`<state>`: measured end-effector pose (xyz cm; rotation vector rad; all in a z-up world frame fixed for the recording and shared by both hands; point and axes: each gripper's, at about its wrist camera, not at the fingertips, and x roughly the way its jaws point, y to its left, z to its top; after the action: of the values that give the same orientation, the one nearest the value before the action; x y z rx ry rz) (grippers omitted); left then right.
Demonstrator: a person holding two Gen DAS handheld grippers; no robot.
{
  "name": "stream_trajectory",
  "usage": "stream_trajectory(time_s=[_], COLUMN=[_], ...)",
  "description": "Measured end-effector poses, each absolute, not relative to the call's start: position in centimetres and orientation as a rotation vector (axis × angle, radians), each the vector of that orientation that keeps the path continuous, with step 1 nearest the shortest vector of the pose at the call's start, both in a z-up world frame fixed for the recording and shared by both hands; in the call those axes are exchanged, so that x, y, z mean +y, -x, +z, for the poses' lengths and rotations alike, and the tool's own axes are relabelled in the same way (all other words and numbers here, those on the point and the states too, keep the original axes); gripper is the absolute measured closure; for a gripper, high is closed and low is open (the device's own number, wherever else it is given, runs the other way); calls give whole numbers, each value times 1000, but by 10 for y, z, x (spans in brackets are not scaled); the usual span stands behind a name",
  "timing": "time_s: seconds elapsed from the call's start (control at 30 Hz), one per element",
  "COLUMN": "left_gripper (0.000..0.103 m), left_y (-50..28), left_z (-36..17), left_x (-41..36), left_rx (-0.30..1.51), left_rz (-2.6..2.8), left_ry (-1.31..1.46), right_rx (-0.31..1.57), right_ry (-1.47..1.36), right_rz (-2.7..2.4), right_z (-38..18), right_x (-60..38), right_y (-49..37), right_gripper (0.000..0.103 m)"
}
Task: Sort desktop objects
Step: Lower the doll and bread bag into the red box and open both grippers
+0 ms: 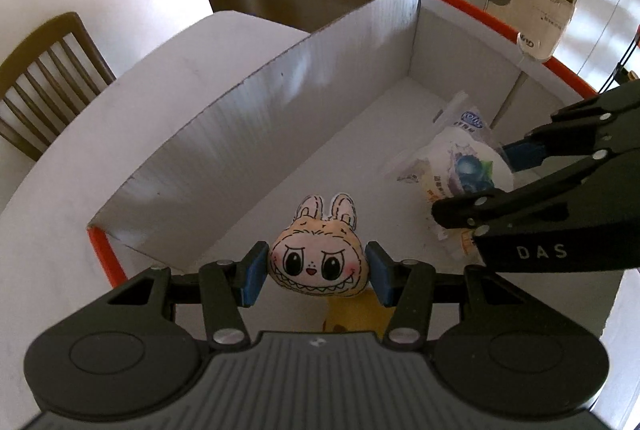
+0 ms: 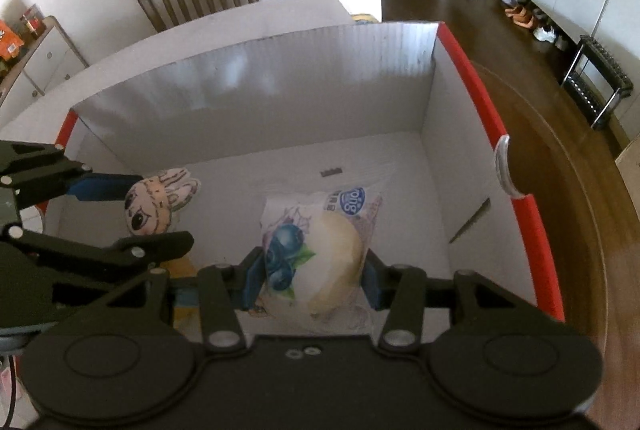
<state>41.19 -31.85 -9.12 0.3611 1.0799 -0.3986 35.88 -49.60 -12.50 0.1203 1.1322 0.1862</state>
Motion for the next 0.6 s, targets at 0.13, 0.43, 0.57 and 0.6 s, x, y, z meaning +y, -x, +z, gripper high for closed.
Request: stream_trajectory(time_s=[0.13, 0.43, 0.57, 0.6], left_gripper=[51, 42, 35, 35], left_y=[-415, -417, -413, -412], left_z=[-96, -105, -103, -103], left_x=[-320, -325, -322, -322], left_rx=[1100, 1117, 1100, 1097], left_rz=[-405, -406, -412, -414], left_ry=[-365, -375, -370, -367], right_rx=[1142, 1167, 1157, 1151], right_ry=[-120, -134, -134, -131], right_rz=[187, 184, 177, 174], right_z=[-126, -129, -126, -124], right_x=[-495, -497, -499, -498], right_y=[-359, -362, -364, -363], right_gripper=[54, 51, 38, 35])
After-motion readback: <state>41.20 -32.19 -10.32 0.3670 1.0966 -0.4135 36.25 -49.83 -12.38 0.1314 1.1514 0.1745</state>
